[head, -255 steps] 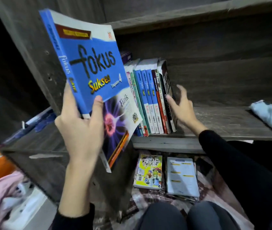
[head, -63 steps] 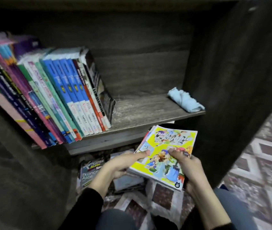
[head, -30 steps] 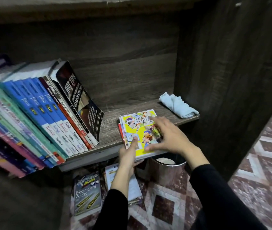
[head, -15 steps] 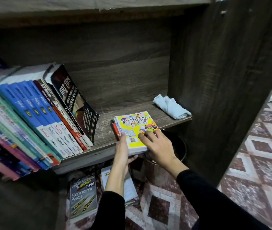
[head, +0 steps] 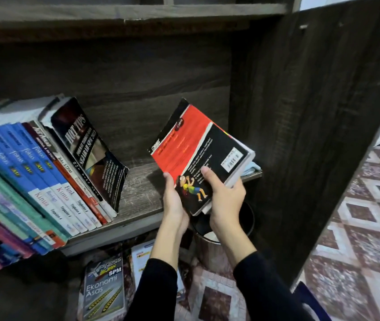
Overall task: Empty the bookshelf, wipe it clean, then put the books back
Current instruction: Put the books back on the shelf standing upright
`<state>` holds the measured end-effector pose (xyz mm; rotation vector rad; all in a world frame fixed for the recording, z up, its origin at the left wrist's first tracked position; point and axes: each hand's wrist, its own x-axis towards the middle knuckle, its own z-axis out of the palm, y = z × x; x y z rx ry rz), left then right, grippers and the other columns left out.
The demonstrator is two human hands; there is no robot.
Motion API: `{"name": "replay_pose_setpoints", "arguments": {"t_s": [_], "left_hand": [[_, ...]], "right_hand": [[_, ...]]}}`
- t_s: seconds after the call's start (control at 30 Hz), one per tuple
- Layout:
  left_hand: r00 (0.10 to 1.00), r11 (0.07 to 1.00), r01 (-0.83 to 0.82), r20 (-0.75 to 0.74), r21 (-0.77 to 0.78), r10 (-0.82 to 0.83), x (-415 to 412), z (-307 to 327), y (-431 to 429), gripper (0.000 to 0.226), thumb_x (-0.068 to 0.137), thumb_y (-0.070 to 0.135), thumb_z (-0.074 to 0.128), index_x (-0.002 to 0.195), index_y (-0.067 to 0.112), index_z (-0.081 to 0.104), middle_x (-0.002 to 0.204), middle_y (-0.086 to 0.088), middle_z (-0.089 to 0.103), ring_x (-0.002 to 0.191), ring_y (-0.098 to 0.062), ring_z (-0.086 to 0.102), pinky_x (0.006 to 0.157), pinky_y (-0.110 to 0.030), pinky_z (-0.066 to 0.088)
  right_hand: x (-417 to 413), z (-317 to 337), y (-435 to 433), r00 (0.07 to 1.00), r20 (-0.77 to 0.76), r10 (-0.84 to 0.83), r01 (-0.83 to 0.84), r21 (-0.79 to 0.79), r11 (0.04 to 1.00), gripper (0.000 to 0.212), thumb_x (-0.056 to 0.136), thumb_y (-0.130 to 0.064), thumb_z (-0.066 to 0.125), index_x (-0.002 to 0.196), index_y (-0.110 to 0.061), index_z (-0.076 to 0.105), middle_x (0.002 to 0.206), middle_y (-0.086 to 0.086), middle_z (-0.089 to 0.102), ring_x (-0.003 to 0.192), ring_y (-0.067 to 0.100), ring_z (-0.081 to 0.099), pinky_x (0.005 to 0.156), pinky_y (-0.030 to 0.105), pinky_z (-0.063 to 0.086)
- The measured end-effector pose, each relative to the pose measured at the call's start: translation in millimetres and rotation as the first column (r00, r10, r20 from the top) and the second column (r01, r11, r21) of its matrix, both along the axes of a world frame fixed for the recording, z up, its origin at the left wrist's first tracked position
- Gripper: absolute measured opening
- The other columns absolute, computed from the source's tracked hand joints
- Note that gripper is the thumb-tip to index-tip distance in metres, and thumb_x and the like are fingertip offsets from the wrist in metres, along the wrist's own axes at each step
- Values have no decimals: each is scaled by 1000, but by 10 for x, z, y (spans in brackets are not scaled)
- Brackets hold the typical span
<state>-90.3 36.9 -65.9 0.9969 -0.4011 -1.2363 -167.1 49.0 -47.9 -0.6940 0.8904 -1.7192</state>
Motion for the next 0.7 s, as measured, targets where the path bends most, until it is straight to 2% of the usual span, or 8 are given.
{"name": "replay_pose_setpoints", "arguments": {"t_s": [0.07, 0.17, 0.27, 0.33, 0.43, 0.53, 0.6, 0.7], "left_hand": [[984, 993, -103, 151, 52, 94, -17, 8, -60, 52, 99, 47, 34, 115, 5, 61, 96, -11, 70, 87, -26, 67, 86, -42, 53], [944, 970, -192, 299, 149, 141, -5, -115, -199, 52, 99, 47, 36, 113, 2, 59, 104, -15, 67, 94, -30, 65, 84, -40, 53], [894, 953, -175, 445, 248, 48, 73, -276, -380, 62, 92, 58, 38, 110, 4, 60, 108, -19, 66, 98, -35, 63, 92, -46, 50], [874, 940, -147, 485, 308, -23, 136, -383, -463, 57, 92, 55, 39, 106, 6, 62, 104, -16, 67, 98, -34, 63, 93, -46, 49], [837, 939, -100, 538, 329, -99, 174, -399, -450, 40, 92, 44, 47, 91, 9, 65, 99, -16, 69, 95, -32, 65, 93, -45, 49], [717, 935, -132, 683, 330, -140, 245, -362, -376, 38, 90, 42, 56, 88, 5, 67, 100, -18, 68, 97, -33, 64, 90, -39, 48], [662, 934, -135, 732, 330, -162, 291, -336, -331, 38, 87, 41, 60, 78, 5, 68, 92, -22, 69, 89, -35, 66, 82, -39, 50], [686, 935, -86, 701, 344, -195, 286, -329, -265, 35, 87, 33, 64, 61, 9, 60, 79, -23, 68, 73, -36, 69, 71, -49, 57]], "right_hand": [[40, -40, -44, 985, 166, 43, -66, 136, 988, 26, 72, 2, 76, 93, -11, 66, 98, 13, 72, 91, 29, 70, 86, 48, 55], [64, -109, -107, 939, 341, 56, -155, 270, 950, 24, 75, 7, 70, 94, -7, 66, 99, 18, 71, 92, 36, 69, 84, 54, 54], [76, -206, -188, 889, 457, 9, -213, 397, 893, 20, 74, 9, 69, 90, -2, 66, 97, 21, 71, 83, 37, 68, 81, 55, 54], [108, -278, -239, 859, 512, -18, -260, 465, 847, 18, 71, 8, 69, 86, 0, 66, 95, 22, 71, 80, 37, 68, 79, 56, 54], [174, -368, -287, 835, 547, -53, -289, 519, 805, 18, 70, 8, 67, 87, 2, 66, 98, 24, 69, 80, 38, 67, 81, 58, 53], [214, -397, -342, 823, 561, -91, -273, 530, 803, 26, 71, 8, 67, 96, 2, 65, 100, 24, 69, 77, 36, 66, 78, 55, 54], [230, -399, -395, 829, 541, -142, -217, 546, 809, 38, 71, 9, 67, 107, -1, 59, 101, 22, 68, 80, 37, 66, 77, 56, 54], [267, -433, -476, 857, 459, -237, -91, 585, 806, 47, 72, 8, 68, 109, -11, 46, 107, 20, 62, 84, 35, 64, 78, 59, 53]]}}
